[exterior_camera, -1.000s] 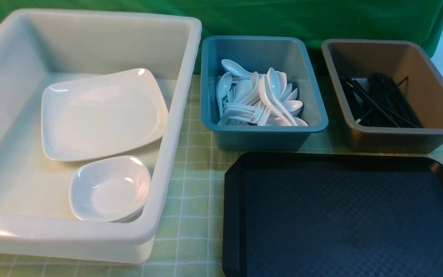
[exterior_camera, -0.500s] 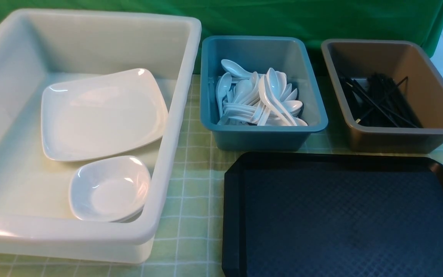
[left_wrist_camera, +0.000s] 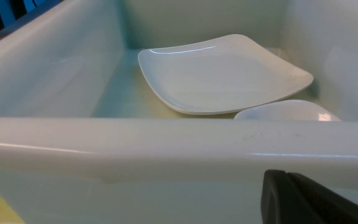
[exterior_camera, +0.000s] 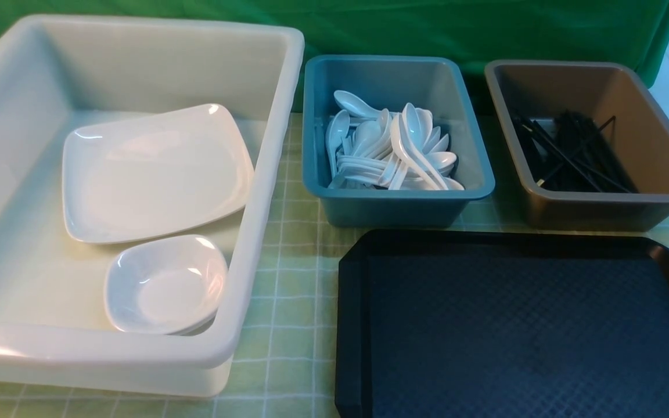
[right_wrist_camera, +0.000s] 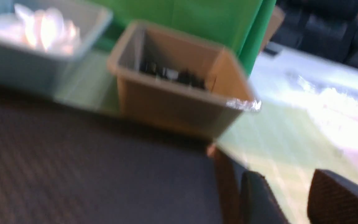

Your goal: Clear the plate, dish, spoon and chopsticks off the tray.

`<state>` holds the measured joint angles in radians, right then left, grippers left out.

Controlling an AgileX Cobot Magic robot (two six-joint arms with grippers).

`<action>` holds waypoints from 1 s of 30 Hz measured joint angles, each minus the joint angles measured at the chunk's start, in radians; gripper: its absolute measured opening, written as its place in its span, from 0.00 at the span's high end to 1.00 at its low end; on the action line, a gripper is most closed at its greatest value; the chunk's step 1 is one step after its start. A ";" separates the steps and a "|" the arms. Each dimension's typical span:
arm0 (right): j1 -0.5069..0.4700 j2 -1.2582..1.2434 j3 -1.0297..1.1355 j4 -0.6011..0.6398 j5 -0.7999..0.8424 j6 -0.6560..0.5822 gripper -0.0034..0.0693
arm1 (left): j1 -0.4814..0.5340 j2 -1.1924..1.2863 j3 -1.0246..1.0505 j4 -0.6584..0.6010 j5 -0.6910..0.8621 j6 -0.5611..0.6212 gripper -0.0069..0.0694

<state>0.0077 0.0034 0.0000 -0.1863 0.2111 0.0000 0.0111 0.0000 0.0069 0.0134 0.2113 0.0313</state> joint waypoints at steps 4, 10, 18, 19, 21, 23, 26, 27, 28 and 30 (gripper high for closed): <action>0.000 -0.001 0.008 0.007 0.024 0.000 0.62 | 0.000 -0.001 0.000 0.000 0.000 0.000 0.93; -0.001 -0.001 0.008 0.007 0.026 0.000 0.62 | 0.000 -0.001 0.000 0.000 0.000 0.000 0.93; -0.001 -0.001 0.008 0.007 0.026 0.000 0.62 | 0.000 -0.001 0.000 0.000 0.000 0.000 0.92; -0.001 -0.001 0.008 0.007 0.027 0.000 0.62 | 0.000 -0.001 0.000 0.000 0.000 0.000 0.92; -0.001 -0.001 0.008 0.007 0.027 0.000 0.62 | 0.000 -0.001 0.000 0.000 0.000 0.000 0.92; -0.002 -0.001 0.008 0.007 0.027 0.000 0.62 | 0.000 -0.001 0.000 0.000 0.000 0.000 0.92; -0.002 -0.001 0.008 0.007 0.027 0.000 0.62 | 0.000 -0.001 0.000 0.000 0.000 0.000 0.92; -0.002 -0.001 0.008 0.007 0.027 0.000 0.62 | 0.000 -0.001 0.000 0.000 0.000 0.000 0.92; -0.002 -0.001 0.008 0.007 0.027 0.000 0.62 | 0.000 -0.001 0.000 0.000 0.000 0.000 0.92; -0.002 -0.001 0.008 0.008 0.027 0.000 0.62 | 0.000 -0.001 0.000 0.000 0.000 0.000 0.92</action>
<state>0.0057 0.0025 0.0084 -0.1785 0.2383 0.0000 0.0111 -0.0005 0.0073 0.0134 0.2114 0.0313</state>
